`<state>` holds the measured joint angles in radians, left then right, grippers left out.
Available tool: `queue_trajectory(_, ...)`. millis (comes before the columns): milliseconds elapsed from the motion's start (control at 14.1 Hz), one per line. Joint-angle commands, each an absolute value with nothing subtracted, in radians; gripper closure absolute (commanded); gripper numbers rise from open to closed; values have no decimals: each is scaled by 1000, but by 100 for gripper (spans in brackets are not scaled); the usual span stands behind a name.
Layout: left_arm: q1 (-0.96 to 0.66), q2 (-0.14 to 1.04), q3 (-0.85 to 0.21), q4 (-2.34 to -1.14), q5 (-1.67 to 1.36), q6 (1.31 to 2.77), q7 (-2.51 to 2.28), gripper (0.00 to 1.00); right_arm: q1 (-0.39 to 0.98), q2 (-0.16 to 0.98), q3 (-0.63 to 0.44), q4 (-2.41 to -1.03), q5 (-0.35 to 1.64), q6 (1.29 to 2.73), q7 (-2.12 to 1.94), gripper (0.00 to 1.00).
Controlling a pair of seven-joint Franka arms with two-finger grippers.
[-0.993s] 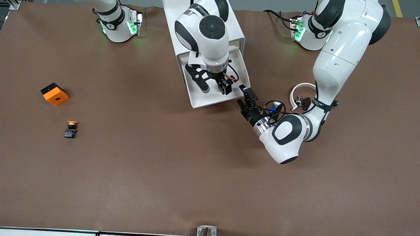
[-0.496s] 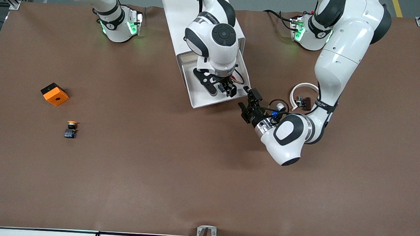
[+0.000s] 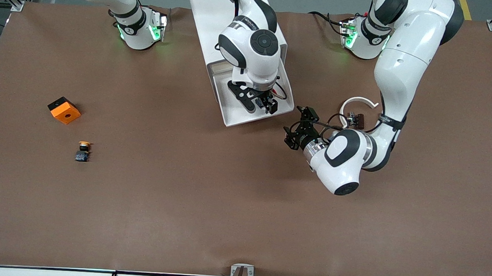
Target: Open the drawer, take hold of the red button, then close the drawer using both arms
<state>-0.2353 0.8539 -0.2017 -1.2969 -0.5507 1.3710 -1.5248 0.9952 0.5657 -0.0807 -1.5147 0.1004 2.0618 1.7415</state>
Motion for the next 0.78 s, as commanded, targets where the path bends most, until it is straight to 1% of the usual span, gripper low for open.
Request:
queue_trajectory(0, -242, 804, -198, -1310, -459, 1423, -1337, 0, 1009, 583, -92, -1488, 92, 2052, 1761, 0)
queue_trajectory(71, -242, 799, -199, -1310, -424, 1455, -1281, 0, 1009, 583, -92, -1486, 94, 2052, 1761, 0)
queue_trajectory(142, -242, 784, -198, -1310, -399, 1494, -1229, 0, 1009, 583, -91, -1482, 97, 2054, 1763, 8)
queue_trajectory(213, -242, 772, -198, -1315, -375, 1547, -1173, 0, 1009, 583, -91, -1476, 98, 2052, 1763, 13)
queue_trajectory(426, -242, 765, -204, -1319, -328, 1670, -1068, 0, 1009, 583, -91, -1474, 98, 2054, 1763, 22)
queue_trajectory(496, -242, 765, -204, -1319, -327, 1701, -1040, 0, 1009, 584, -91, -1474, 98, 2054, 1763, 26)
queue_trajectory(567, -242, 765, -206, -1319, -327, 1724, -1017, 0, 1009, 584, -91, -1474, 100, 2054, 1763, 32)
queue_trajectory(709, -253, 764, -206, -1321, -302, 1765, -990, 0, 1009, 584, -91, -1474, 100, 2054, 1763, 38)
